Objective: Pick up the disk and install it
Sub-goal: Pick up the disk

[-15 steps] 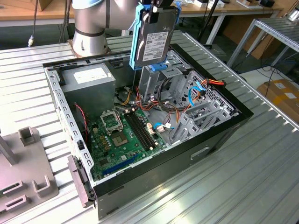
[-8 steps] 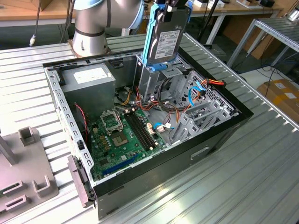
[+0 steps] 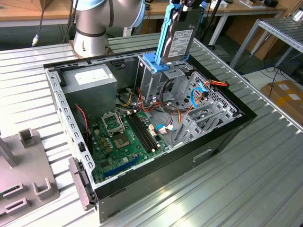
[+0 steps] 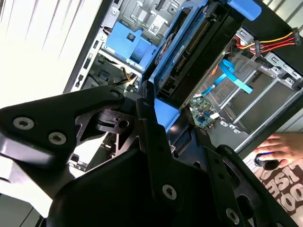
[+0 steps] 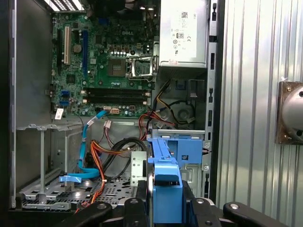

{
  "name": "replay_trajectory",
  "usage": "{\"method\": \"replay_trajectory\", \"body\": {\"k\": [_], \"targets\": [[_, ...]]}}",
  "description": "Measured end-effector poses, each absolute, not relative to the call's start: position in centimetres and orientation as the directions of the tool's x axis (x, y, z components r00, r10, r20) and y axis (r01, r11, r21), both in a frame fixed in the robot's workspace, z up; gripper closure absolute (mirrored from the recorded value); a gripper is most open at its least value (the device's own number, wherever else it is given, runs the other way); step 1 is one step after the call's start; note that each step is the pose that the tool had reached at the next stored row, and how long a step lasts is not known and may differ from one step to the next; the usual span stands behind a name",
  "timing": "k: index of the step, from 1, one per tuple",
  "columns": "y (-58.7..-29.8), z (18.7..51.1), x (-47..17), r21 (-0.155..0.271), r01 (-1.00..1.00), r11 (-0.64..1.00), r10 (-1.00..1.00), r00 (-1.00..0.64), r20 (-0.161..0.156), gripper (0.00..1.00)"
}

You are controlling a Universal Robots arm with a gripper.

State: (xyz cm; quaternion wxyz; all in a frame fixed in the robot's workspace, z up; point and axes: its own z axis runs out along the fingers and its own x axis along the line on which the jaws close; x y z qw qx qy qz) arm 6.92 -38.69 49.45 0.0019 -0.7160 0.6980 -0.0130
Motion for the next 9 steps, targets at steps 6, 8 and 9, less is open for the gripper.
{"method": "replay_trajectory", "body": {"k": [6, 8, 9], "targets": [[-38.7, 50.0, 6.9, -0.021, -0.999, -0.026, -1.0, 0.025, 0.016, 0.63], [-38.7, 50.6, 6.9, -0.021, -0.999, -0.026, -1.0, 0.025, 0.016, 0.63], [-38.7, 51.1, 6.9, -0.021, -0.999, -0.026, -1.0, 0.025, 0.016, 0.63]]}}
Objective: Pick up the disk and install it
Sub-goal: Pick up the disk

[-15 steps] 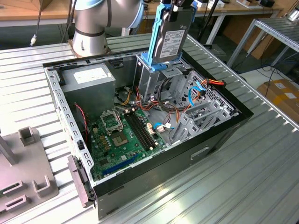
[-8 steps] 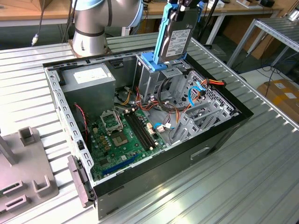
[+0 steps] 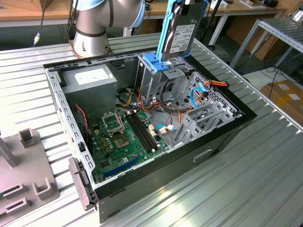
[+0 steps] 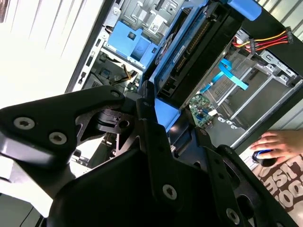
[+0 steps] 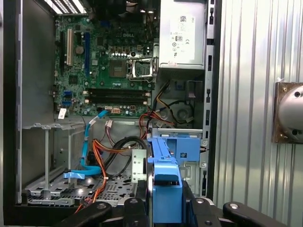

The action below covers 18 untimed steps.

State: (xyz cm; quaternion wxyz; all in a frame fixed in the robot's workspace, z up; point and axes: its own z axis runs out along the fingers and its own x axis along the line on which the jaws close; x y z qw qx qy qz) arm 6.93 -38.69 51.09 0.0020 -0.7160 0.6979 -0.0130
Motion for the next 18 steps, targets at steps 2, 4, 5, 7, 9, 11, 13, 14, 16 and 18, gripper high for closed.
{"method": "replay_trajectory", "body": {"k": [2, 4, 5, 7, 9, 11, 13, 14, 16, 18], "targets": [[-38.69, 51.75, 6.93, -0.021, -0.999, -0.026, -1.0, 0.025, 0.016, 0.63], [-38.69, 51.92, 6.93, -0.021, -0.999, -0.026, -1.0, 0.025, 0.016, 0.63], [-38.69, 51.92, 6.93, -0.021, -0.999, -0.026, -1.0, 0.025, 0.016, 0.63], [-38.69, 51.92, 6.93, -0.021, -0.999, -0.026, -1.0, 0.025, 0.016, 0.63], [-38.69, 51.92, 6.93, -0.021, -0.999, -0.026, -1.0, 0.025, 0.016, 0.63], [-38.69, 51.92, 6.93, -0.021, -0.999, -0.026, -1.0, 0.025, 0.016, 0.63], [-38.69, 52.02, 6.93, -0.021, -0.999, -0.026, -1.0, 0.025, 0.016, 0.63], [-38.69, 52.14, 6.93, -0.021, -0.999, -0.026, -1.0, 0.025, 0.016, 0.63], [-38.69, 52.17, 6.93, -0.021, -0.999, -0.026, -1.0, 0.025, 0.016, 0.63], [-38.69, 52.2, 6.93, -0.021, -0.999, -0.026, -1.0, 0.025, 0.016, 0.63]]}}
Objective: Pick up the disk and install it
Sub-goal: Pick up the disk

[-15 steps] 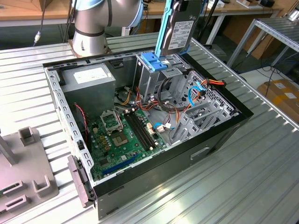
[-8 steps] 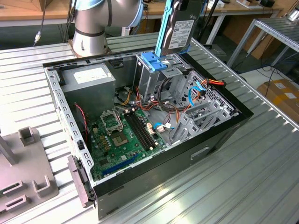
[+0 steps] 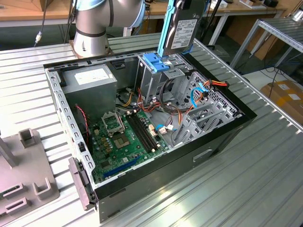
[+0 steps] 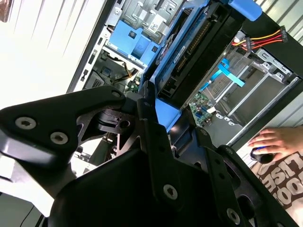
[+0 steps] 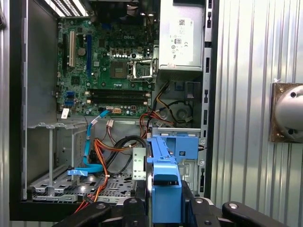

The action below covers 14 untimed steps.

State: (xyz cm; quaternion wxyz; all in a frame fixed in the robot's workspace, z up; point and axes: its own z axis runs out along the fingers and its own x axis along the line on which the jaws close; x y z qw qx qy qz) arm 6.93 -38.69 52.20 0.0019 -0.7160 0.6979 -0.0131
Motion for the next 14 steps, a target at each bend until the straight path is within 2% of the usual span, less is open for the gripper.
{"method": "replay_trajectory", "body": {"k": [14], "targets": [[-39.9, 52.2, 6.9, -0.021, -0.999, -0.026, -1.0, 0.025, 0.016, 0.63]]}}
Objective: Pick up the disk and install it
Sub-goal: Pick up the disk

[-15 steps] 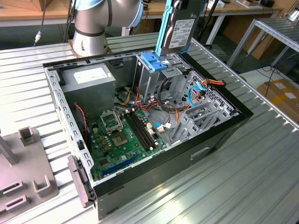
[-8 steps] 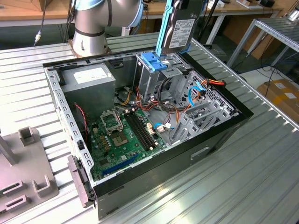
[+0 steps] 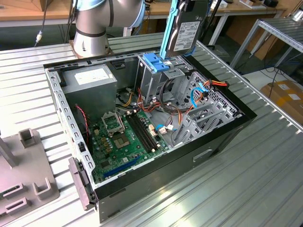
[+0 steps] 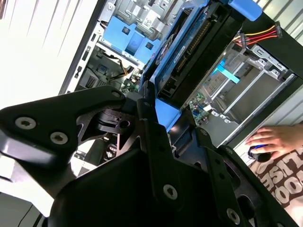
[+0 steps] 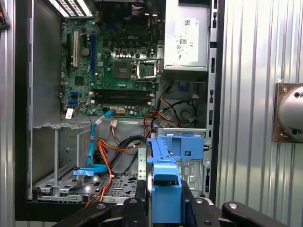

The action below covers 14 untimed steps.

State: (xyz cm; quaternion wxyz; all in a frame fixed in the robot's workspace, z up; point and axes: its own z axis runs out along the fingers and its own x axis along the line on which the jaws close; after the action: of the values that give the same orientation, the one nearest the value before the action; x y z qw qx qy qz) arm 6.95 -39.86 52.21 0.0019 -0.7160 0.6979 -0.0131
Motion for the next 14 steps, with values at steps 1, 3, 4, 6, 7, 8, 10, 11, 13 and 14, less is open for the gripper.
{"method": "replay_trajectory", "body": {"k": [1, 3, 4, 6, 7, 8, 10, 11, 13, 14], "targets": [[-40.1, 52.2, 6.9, -0.021, -0.999, -0.026, -1.0, 0.025, 0.016, 0.63], [-40.3, 52.2, 6.9, -0.021, -0.999, -0.026, -1.0, 0.025, 0.016, 0.63], [-40.4, 52.2, 6.9, -0.021, -0.999, -0.026, -1.0, 0.025, 0.016, 0.63], [-40.6, 52.2, 6.9, -0.021, -0.999, -0.026, -1.0, 0.025, 0.016, 0.63], [-40.8, 52.2, 6.9, -0.021, -0.999, -0.026, -1.0, 0.025, 0.016, 0.63], [-41.0, 52.2, 6.9, -0.021, -0.999, -0.026, -1.0, 0.025, 0.016, 0.63], [-41.2, 52.2, 6.9, -0.021, -0.999, -0.026, -1.0, 0.025, 0.016, 0.63], [-41.4, 52.2, 6.9, -0.021, -0.999, -0.026, -1.0, 0.025, 0.016, 0.63], [-41.6, 52.2, 6.9, -0.021, -0.999, -0.026, -1.0, 0.025, 0.016, 0.63], [-41.8, 52.2, 6.9, -0.021, -0.999, -0.026, -1.0, 0.025, 0.016, 0.63]]}}
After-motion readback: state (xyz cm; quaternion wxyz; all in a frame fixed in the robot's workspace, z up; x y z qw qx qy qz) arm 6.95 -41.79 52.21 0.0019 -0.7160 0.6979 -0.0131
